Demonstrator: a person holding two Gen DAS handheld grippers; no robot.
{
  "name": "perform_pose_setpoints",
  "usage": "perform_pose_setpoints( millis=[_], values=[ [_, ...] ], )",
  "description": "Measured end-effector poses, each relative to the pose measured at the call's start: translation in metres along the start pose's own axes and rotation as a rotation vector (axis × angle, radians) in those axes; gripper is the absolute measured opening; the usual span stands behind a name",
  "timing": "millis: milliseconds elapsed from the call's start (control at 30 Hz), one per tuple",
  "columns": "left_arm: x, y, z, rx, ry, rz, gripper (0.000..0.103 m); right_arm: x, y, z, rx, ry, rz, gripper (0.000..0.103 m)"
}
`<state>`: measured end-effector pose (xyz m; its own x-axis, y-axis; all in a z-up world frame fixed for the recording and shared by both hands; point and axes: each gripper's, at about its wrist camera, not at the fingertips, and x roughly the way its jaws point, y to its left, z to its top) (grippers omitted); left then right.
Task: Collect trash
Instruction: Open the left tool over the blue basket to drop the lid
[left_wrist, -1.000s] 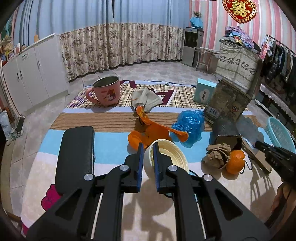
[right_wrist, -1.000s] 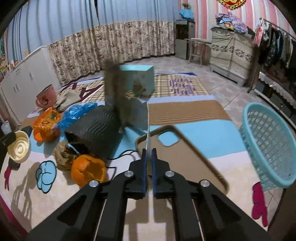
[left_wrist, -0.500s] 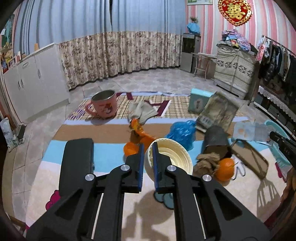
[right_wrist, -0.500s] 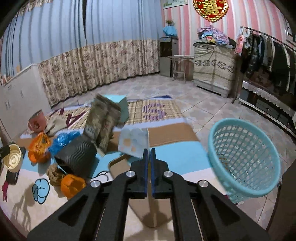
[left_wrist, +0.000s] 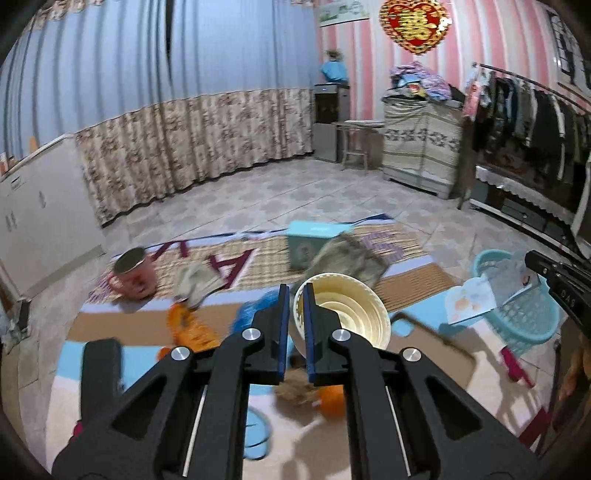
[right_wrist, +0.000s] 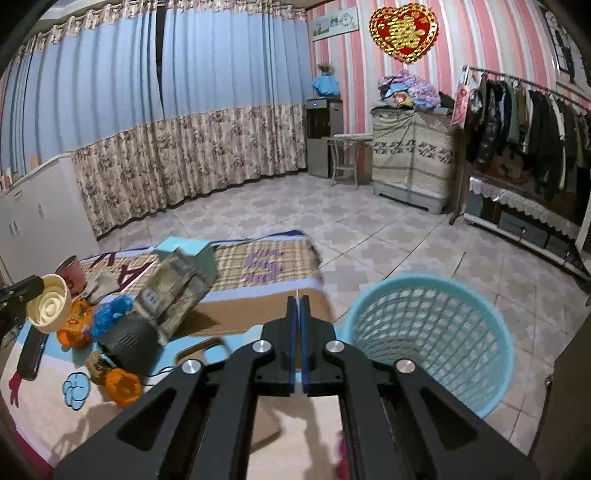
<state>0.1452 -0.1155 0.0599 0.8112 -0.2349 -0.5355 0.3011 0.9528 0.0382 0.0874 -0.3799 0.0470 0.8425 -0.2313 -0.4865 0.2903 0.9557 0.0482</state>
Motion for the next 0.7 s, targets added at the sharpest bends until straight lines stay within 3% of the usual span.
perform_pose_setpoints(
  millis=[200,467,700],
  values=[
    [0.019,-0.067,0.018,0.039,0.01,-0.12,0.006,-0.012,-0.065,0.02,0.018,-0.028,-0.091,0.002],
    [0.068,-0.174,0.019,0.11,0.062,-0.266,0.006,-0.005,-0.144,0.015,0.041,0.008,-0.195,0.002],
    [0.107,-0.251,0.006,0.192,0.097,-0.366,0.006,0.011,-0.172,0.0,0.054,0.049,-0.222,0.002]
  ],
)
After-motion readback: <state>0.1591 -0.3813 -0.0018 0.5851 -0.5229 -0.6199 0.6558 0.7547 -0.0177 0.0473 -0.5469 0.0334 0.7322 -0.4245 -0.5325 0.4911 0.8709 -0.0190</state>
